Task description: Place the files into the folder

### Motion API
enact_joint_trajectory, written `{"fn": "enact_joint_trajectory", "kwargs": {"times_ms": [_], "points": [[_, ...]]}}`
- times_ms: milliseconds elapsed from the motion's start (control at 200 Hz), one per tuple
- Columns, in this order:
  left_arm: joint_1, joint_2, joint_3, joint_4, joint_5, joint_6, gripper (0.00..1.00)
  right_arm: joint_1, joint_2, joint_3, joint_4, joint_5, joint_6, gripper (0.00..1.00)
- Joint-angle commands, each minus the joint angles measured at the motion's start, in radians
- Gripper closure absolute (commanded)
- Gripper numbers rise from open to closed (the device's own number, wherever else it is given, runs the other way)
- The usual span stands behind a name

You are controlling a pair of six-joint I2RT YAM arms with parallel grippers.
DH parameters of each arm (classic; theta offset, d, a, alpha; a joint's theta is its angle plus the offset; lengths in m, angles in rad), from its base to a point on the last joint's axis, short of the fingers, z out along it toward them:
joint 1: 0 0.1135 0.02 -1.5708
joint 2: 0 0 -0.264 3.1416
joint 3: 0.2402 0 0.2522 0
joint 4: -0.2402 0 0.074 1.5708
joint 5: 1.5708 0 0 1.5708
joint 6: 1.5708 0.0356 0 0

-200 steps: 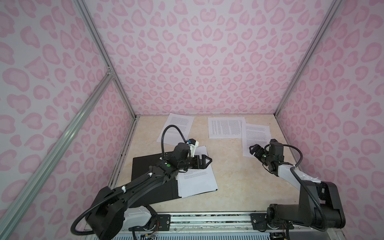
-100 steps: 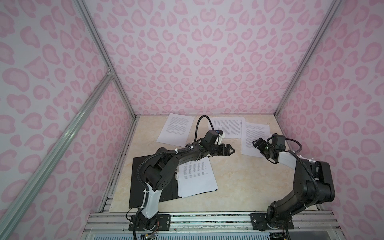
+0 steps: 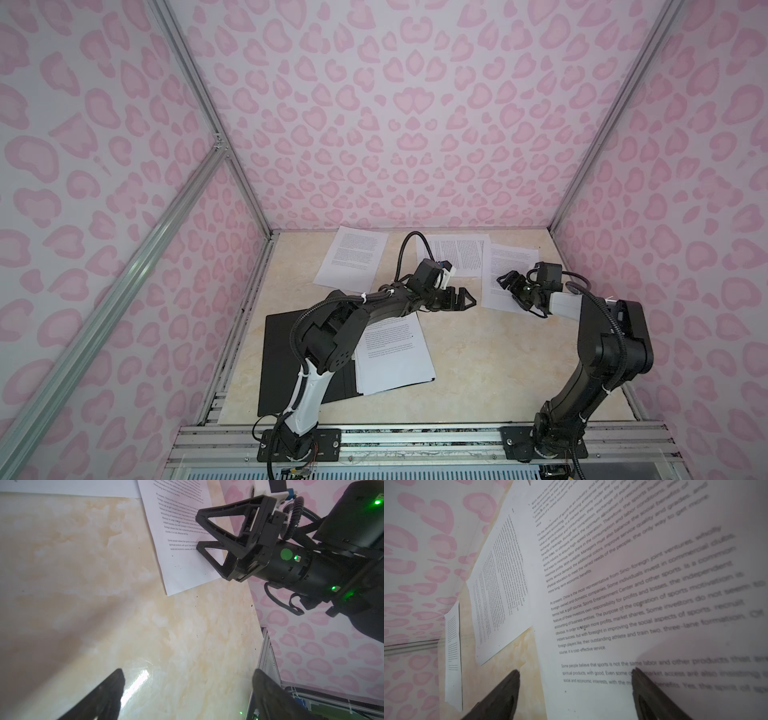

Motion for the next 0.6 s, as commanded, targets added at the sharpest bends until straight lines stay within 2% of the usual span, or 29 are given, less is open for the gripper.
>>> {"fn": "enact_joint_trajectory", "kwargs": {"times_ms": [0, 250, 370, 485, 595], "points": [[0.013, 0.031, 0.028, 0.005, 0.023, 0.025, 0.03, 0.011, 0.002, -0.033, 0.021, -0.069, 0.048, 0.18], [0.043, 0.114, 0.114, -0.056, 0.051, 0.053, 0.0, 0.073, -0.137, -0.289, 0.189, -0.123, 0.16, 0.17], [0.045, 0.147, 0.15, -0.099, 0.058, 0.072, 0.02, 0.117, -0.195, -0.395, 0.255, -0.162, 0.19, 0.18], [0.044, 0.166, 0.166, -0.126, 0.052, 0.092, 0.04, 0.134, -0.262, -0.409, 0.188, -0.21, 0.137, 0.19], [0.043, 0.161, 0.168, -0.148, 0.038, 0.126, 0.04, 0.088, -0.363, -0.426, 0.092, -0.133, 0.073, 0.18]]}}
